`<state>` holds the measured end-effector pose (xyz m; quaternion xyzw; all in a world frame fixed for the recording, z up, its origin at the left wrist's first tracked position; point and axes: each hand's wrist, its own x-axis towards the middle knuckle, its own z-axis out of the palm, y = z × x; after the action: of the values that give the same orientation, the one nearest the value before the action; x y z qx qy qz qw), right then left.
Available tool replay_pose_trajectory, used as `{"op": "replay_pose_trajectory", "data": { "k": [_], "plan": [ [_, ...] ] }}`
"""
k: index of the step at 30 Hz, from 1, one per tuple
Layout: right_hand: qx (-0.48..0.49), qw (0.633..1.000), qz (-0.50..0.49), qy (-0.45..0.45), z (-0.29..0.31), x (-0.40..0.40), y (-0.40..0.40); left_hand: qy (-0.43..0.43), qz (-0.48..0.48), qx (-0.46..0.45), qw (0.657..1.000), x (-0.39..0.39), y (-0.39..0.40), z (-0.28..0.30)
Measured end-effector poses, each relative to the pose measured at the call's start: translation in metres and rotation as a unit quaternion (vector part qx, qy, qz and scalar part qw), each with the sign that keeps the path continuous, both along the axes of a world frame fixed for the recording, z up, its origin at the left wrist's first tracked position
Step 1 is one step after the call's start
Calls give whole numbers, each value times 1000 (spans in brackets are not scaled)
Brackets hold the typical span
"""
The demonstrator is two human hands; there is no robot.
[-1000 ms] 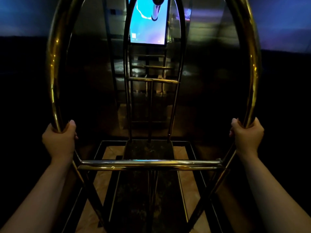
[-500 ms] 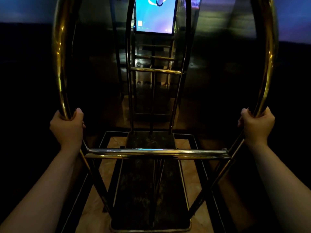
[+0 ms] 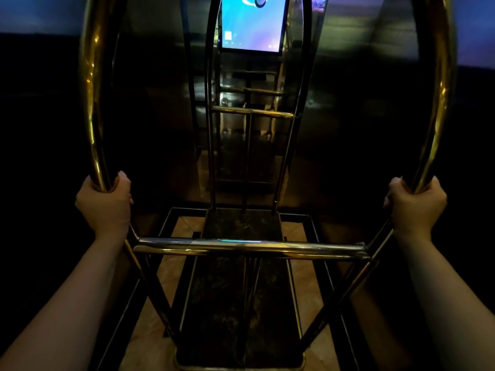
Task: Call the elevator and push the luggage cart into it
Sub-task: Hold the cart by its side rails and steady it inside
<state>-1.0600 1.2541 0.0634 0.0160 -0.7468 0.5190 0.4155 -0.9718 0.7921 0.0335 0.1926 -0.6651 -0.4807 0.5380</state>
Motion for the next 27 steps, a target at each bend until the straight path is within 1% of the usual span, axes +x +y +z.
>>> {"op": "replay_pose_trajectory", "data": {
  "k": [13,17,22,27],
  "plan": [
    [26,1000,6,14,-1,5,1,-2,3,-7,1000,3,1,0],
    [11,1000,20,15,-2,5,2,-11,-8,-28,1000,7,3,-2],
    [-11,999,35,6,-1,8,2,-16,-23,-10,1000,7,0,-2],
    [7,999,37,4,1,11,3,-19,-13,-13,1000,8,4,-1]
  ]
}}
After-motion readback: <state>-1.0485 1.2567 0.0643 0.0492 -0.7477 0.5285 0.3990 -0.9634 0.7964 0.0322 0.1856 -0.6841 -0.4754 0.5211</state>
